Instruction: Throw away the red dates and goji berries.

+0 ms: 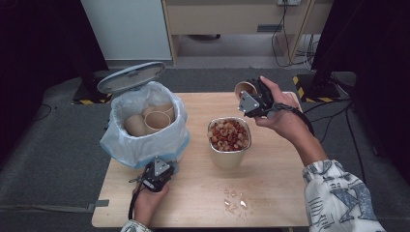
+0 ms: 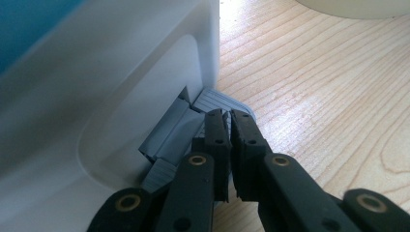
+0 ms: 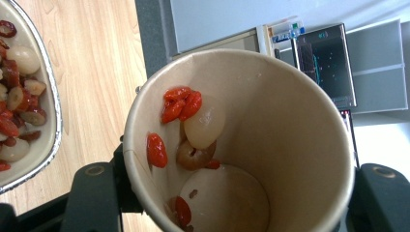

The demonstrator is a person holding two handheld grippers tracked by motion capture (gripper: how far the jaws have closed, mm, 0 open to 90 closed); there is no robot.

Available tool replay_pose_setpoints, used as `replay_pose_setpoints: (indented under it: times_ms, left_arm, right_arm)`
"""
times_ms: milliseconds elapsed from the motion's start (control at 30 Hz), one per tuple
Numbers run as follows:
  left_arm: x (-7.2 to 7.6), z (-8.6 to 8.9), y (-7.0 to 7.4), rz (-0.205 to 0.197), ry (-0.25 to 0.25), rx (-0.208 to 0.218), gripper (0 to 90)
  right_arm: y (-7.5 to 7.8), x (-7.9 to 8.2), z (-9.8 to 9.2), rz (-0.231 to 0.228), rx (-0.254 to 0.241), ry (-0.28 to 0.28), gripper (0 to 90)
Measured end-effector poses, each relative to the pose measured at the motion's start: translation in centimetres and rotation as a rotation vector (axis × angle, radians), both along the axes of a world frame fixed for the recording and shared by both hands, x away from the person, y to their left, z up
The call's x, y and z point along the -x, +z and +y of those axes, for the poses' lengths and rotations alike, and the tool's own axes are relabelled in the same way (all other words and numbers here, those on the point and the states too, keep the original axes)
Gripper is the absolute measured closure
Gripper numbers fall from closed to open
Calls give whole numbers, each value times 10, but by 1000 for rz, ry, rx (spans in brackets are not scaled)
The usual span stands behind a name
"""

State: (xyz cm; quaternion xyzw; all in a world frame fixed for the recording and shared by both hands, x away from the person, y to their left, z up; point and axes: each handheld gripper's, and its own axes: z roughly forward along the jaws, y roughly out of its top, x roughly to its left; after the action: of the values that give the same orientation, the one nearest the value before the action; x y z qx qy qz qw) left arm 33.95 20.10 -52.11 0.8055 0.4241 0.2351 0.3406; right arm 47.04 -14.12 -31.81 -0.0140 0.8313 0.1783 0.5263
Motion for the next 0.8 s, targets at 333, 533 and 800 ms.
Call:
replay_pose_setpoints:
  times_ms: [333, 533, 800]
  left_arm:
    - [0, 0, 0, 0, 1, 0, 855]
    - [0, 0, 0, -1, 0, 2, 855]
    - [0, 0, 0, -1, 0, 2, 854]
  right_arm:
    - [2, -5, -25, 43, -55, -27, 335]
    - [5, -9, -39, 91, -138, -37, 333]
    - [10, -13, -54, 167, -264, -42, 332]
